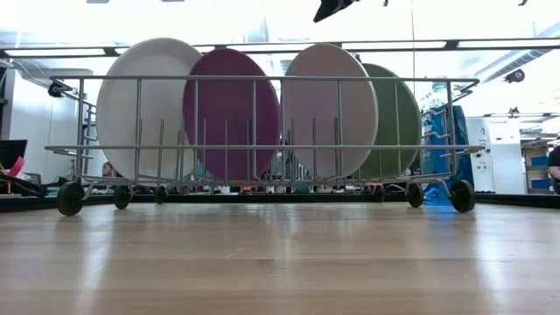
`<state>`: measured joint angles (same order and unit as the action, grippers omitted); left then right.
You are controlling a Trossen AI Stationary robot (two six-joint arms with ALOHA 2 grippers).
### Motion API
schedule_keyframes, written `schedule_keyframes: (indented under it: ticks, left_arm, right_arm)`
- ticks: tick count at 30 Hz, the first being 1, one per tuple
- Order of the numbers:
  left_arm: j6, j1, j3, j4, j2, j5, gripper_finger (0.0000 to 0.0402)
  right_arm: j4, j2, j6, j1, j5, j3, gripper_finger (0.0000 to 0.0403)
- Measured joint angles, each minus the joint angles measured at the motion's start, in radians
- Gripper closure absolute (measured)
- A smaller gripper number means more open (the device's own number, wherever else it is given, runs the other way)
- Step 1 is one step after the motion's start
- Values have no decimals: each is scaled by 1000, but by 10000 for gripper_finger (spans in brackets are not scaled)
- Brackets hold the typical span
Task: Sort dishes
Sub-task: Return to Home Position
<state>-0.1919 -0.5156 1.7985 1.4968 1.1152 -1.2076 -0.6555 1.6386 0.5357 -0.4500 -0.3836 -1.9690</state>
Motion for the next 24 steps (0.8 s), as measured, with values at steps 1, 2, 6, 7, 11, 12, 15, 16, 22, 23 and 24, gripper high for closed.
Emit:
schedule_keyframes:
  ticks: [1, 2, 6, 7, 11, 12, 15, 16, 22, 23, 24]
  left_arm:
    - [0, 0, 0, 0, 0, 0, 159]
    - [0, 0, 0, 0, 0, 1, 159]
    - [0, 0, 0, 0, 1, 6, 159]
    - [0, 0, 0, 0, 2, 6, 159]
    - [-1, 0, 0, 0, 4, 7, 159]
    - [-2, 0, 0, 0, 4, 8, 159]
    - [-4, 0, 0, 0, 7, 10, 159]
    - [-4, 0, 0, 0, 9, 10, 159]
    - [-10, 0, 0, 0, 20, 24, 159]
    - [-15, 0, 0, 0, 23, 36, 159]
    - [-19, 0, -1, -1, 24, 69, 159]
  right_arm:
    - [-5, 0, 0, 0, 0, 0, 395]
    - [-12, 0, -1, 0, 0, 0, 395]
    - [-46, 0, -5, 0, 0, 0, 395]
    - [-55, 0, -8, 0, 0, 0, 395]
    - [-70, 0, -13, 0, 0, 0, 395]
    - [-74, 0, -14, 0, 0, 0, 395]
    - [-87, 0, -22, 0, 0, 0, 395]
    - [-95, 0, -26, 0, 0, 0, 395]
    - [-140, -4, -52, 0, 53, 0, 395]
    - [-149, -7, -67, 0, 99, 0, 395]
    - [-155, -11, -79, 0, 154, 0, 395]
